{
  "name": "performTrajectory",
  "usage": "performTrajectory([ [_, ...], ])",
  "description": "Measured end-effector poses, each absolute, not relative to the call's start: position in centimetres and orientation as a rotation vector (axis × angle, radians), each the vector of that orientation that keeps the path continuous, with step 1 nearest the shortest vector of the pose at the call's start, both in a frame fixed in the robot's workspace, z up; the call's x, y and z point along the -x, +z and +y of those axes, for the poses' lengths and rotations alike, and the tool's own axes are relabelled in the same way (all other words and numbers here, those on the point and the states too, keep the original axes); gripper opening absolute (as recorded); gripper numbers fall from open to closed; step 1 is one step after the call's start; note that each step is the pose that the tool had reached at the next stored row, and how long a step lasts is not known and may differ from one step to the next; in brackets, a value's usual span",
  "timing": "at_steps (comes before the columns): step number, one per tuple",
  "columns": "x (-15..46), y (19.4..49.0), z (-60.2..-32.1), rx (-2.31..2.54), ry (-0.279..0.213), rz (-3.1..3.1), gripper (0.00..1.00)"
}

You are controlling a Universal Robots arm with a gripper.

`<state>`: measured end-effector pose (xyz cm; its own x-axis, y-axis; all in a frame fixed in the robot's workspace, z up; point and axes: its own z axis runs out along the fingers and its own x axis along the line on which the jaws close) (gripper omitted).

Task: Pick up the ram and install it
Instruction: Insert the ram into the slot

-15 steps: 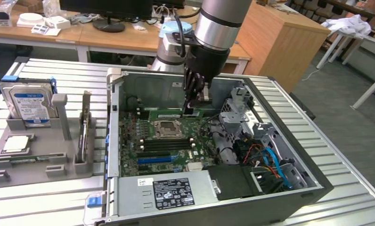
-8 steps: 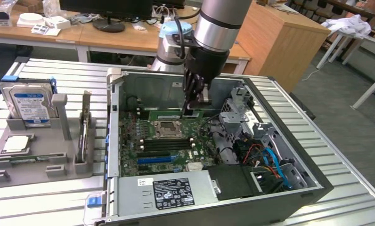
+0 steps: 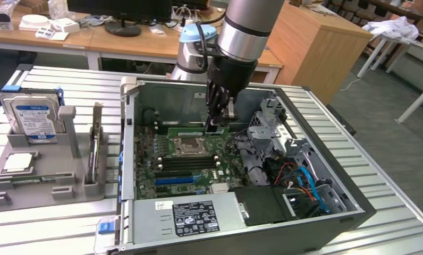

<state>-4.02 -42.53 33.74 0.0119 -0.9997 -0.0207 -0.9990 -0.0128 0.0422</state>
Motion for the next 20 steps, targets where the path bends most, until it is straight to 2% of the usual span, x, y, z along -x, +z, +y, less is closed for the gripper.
performTrajectory([
  [20, 4.0, 32.4, -42.5, -2.223, -0.069, -2.197, 0.12],
])
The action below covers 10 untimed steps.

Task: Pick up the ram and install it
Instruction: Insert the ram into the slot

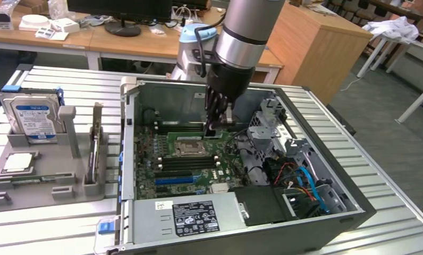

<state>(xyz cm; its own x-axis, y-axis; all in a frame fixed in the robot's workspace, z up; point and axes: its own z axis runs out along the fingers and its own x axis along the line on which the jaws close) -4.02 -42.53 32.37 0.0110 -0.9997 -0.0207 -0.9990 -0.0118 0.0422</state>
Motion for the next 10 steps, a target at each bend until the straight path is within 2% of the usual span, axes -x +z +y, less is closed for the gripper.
performTrajectory([
  [10, 4.01, 31.44, -42.53, -2.221, -0.069, -2.199, 0.12],
])
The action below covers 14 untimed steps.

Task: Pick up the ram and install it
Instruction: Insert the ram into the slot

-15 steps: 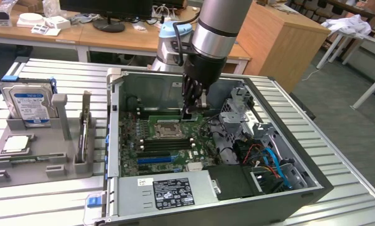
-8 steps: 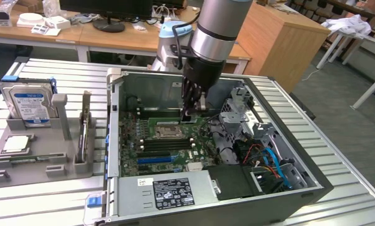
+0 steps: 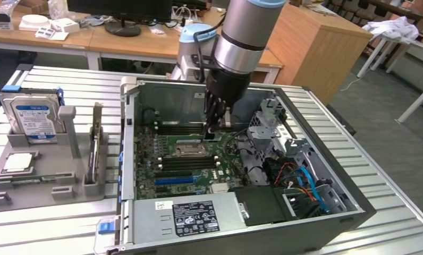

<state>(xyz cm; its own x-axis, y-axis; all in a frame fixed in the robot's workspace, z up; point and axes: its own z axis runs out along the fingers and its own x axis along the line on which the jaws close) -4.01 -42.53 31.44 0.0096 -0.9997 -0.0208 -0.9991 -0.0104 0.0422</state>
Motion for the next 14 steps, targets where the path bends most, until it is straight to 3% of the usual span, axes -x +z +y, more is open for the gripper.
performTrajectory([
  [14, 4.0, 30.3, -42.5, -2.219, -0.069, -2.201, 0.12],
])
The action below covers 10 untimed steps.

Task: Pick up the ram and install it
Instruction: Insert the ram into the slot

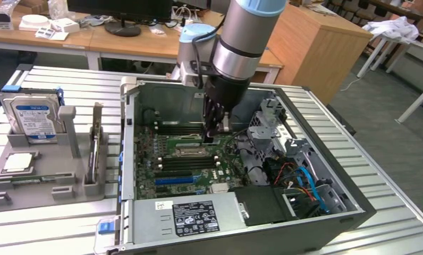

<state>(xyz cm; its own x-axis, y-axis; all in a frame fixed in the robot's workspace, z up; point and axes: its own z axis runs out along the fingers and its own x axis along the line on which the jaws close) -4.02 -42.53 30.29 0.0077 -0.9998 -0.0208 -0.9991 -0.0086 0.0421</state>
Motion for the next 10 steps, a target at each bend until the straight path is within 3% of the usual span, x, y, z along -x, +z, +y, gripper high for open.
performTrajectory([
  [10, 4.02, 29.5, -42.53, -2.218, -0.07, -2.202, 0.12],
])
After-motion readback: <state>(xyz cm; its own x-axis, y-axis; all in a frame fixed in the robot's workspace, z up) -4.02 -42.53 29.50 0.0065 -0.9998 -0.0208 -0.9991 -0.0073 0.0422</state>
